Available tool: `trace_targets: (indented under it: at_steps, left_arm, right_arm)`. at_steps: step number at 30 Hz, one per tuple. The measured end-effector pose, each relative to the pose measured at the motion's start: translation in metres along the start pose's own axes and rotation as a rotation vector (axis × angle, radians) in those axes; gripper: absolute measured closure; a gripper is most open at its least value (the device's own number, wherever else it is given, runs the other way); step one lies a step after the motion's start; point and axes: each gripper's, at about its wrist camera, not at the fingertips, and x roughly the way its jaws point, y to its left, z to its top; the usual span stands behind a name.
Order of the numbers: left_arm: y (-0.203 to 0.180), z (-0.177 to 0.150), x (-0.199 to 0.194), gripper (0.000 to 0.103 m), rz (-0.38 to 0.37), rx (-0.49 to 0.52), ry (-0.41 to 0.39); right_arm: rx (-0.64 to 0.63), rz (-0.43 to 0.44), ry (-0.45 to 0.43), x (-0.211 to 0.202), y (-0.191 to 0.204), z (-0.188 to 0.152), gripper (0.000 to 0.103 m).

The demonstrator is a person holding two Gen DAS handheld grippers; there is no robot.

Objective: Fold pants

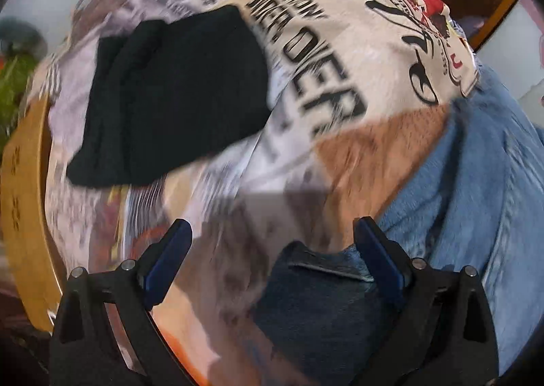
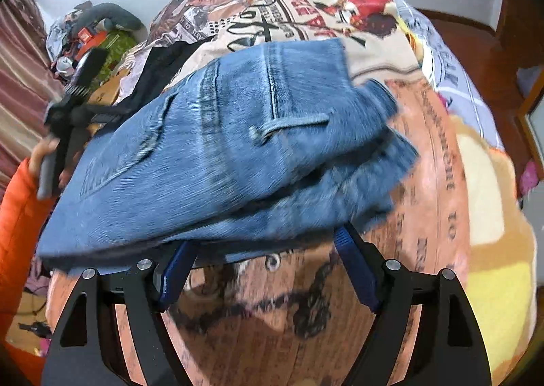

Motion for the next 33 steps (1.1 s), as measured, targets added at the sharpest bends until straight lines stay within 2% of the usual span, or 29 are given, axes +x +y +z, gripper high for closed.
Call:
trace_targets:
  at_steps: [5,10,12,15,16,23,26,28,29,31,33]
  left_arm:
    - [0.010,-0.050,-0.023,0.005,-0.009,-0.006,0.030]
    - [-0.009,-0.091,-0.049,0.007,0.007,0.010,0.005]
    - [-0.019,-0.105,-0.062,0.013,-0.044,0.014,-0.008]
    - [-0.037,-0.120,-0.075,0.014,-0.128,0.007,-0.030]
    - [-0.046,-0.122,-0.079,0.014,-0.132,0.011,-0.047]
    - [-0.098,-0.127,-0.111,0.015,0.004,0.104,-0.231]
    - [-0.106,-0.126,-0.133,0.015,-0.016,0.092,-0.305]
    - [-0.110,-0.125,-0.142,0.015,0.000,0.090,-0.359]
    - [-0.112,-0.125,-0.143,0.015,0.009,0.097,-0.376]
    - [-0.114,-0.121,-0.135,0.015,0.026,0.101,-0.366]
    - [-0.114,-0.120,-0.121,0.018,0.023,0.094,-0.314]
  right_arm:
    - [0.002,0.005,-0.034,-0.007,0.001,0.001,0.025]
    - [0.048,0.037,-0.086,-0.025,-0.001,-0.008,0.025]
    - [0.047,0.015,-0.112,-0.034,0.000,-0.012,0.025]
    - [0.046,0.007,-0.140,-0.048,0.001,-0.018,0.025]
    - [0.049,0.007,-0.147,-0.052,0.002,-0.020,0.025]
    - [0.049,0.009,-0.222,-0.066,0.007,-0.029,0.026]
    - [0.046,0.022,-0.217,-0.061,0.011,-0.032,0.030]
    - [0.028,0.012,-0.205,-0.053,0.015,-0.034,0.043]
    - [0.017,0.011,-0.197,-0.048,0.016,-0.036,0.045]
    - [-0.006,0.016,-0.177,-0.036,0.018,-0.040,0.061]
    - [-0.008,0.029,-0.160,-0.025,0.018,-0.043,0.067]
